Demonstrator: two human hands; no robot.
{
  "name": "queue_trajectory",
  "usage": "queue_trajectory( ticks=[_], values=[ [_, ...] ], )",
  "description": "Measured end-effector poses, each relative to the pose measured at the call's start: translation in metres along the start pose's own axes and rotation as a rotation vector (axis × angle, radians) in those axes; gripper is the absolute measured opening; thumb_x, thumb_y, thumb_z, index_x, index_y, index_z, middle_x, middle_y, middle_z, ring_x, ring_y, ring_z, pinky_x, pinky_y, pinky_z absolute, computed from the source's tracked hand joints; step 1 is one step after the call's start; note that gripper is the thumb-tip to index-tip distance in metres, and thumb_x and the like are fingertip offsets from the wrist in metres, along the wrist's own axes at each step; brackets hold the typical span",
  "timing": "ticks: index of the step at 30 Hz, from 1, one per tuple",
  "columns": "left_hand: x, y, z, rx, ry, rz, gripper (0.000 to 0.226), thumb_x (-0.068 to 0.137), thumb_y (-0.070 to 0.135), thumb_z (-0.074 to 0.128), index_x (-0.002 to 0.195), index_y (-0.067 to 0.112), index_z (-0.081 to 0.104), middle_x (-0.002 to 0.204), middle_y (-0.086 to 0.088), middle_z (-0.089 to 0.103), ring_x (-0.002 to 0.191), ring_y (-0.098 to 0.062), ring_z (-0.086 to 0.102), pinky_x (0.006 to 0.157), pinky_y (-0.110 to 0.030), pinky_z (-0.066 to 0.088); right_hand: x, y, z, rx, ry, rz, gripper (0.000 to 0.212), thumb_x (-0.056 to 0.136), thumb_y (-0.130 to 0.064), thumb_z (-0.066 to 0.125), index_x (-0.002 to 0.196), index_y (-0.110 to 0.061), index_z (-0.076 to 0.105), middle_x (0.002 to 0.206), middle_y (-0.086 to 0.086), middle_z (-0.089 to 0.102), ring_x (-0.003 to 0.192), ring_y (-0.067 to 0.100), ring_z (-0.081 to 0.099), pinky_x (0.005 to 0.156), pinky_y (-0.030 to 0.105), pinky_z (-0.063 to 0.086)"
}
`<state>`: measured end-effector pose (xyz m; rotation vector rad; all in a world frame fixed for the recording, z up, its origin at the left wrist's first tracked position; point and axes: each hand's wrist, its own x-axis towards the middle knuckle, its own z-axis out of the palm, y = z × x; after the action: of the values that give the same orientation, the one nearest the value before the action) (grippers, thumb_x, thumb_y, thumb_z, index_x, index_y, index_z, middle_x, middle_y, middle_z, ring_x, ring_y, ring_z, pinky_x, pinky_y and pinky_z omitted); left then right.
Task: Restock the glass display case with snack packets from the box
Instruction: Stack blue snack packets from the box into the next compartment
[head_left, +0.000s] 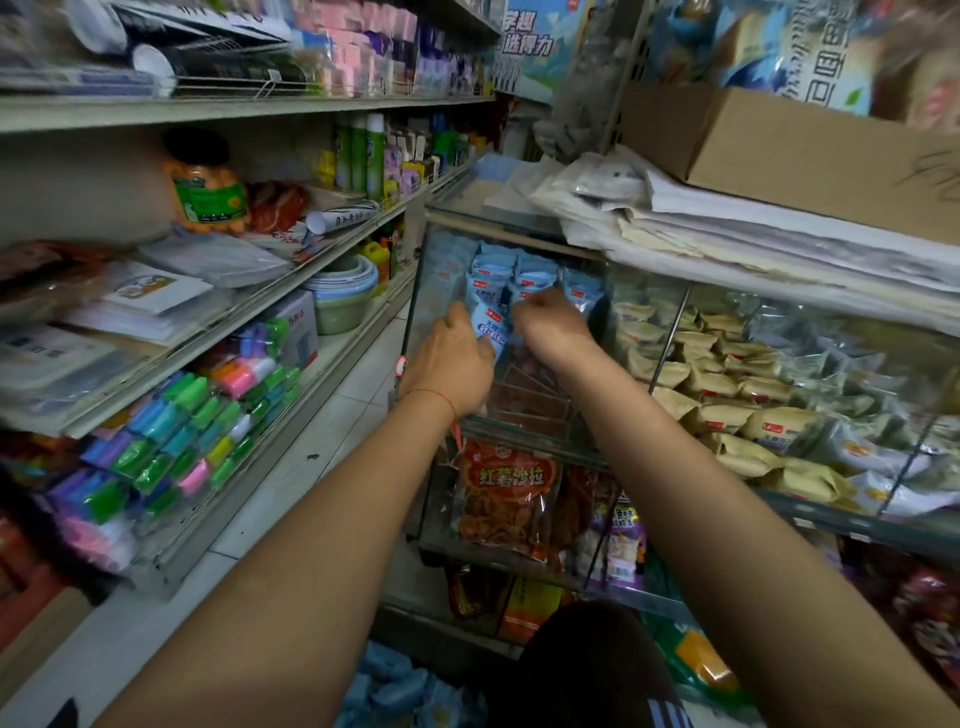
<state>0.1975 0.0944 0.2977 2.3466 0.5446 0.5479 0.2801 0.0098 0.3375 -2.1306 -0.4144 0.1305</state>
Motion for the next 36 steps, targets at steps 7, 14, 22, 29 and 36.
queue_trajectory(
  ticks=[7,14,22,29,36],
  values=[
    [-0.005,0.002,-0.004,-0.101,-0.009,0.007,0.058,0.085,0.029,0.054,0.134,0.014,0.028,0.122,-0.017,0.057,0.103,-0.037,0.060,0.083,-0.051,0.051,-0.045,0.020,0.001,-0.110,-0.289,-0.328,0.060,0.085,0.004,0.046,0.137,-0.026,0.048,0.128,0.000,0.052,0.104,0.015,0.054,0.069,0.013,0.041],
    [-0.003,0.001,0.000,-0.027,0.017,0.045,0.061,0.092,0.033,0.055,0.141,0.014,0.024,0.128,-0.018,0.056,0.106,-0.036,0.060,0.079,-0.042,0.050,-0.039,0.028,0.004,-0.154,-0.245,-0.324,0.051,0.085,0.000,0.047,0.127,-0.027,0.057,0.126,0.004,0.058,0.113,0.023,0.057,0.079,0.023,0.041],
    [-0.001,-0.003,0.005,0.266,-0.068,0.045,0.023,0.091,0.028,0.048,0.095,0.009,0.061,0.103,-0.015,0.061,0.082,-0.028,0.054,0.064,-0.031,0.040,0.026,0.034,0.004,-0.508,0.158,0.038,0.048,0.093,-0.036,0.050,0.139,-0.031,0.038,0.144,0.022,0.029,0.130,0.039,0.033,0.105,0.044,0.033],
    [-0.001,-0.005,0.008,0.277,-0.042,0.080,0.029,0.091,0.027,0.045,0.100,0.007,0.064,0.104,-0.014,0.063,0.088,-0.031,0.059,0.065,-0.031,0.040,0.067,0.045,0.013,-0.467,0.245,0.196,0.061,0.082,-0.044,0.066,0.133,-0.022,0.042,0.141,0.023,0.029,0.129,0.037,0.030,0.107,0.044,0.029],
    [0.003,-0.002,0.006,0.301,-0.026,0.097,0.029,0.093,0.026,0.044,0.102,0.006,0.063,0.107,-0.017,0.062,0.091,-0.033,0.060,0.066,-0.032,0.042,0.093,0.056,0.022,-0.415,0.220,0.237,0.059,0.085,-0.048,0.061,0.135,-0.023,0.043,0.141,0.021,0.031,0.126,0.035,0.036,0.106,0.043,0.033]
  ],
)
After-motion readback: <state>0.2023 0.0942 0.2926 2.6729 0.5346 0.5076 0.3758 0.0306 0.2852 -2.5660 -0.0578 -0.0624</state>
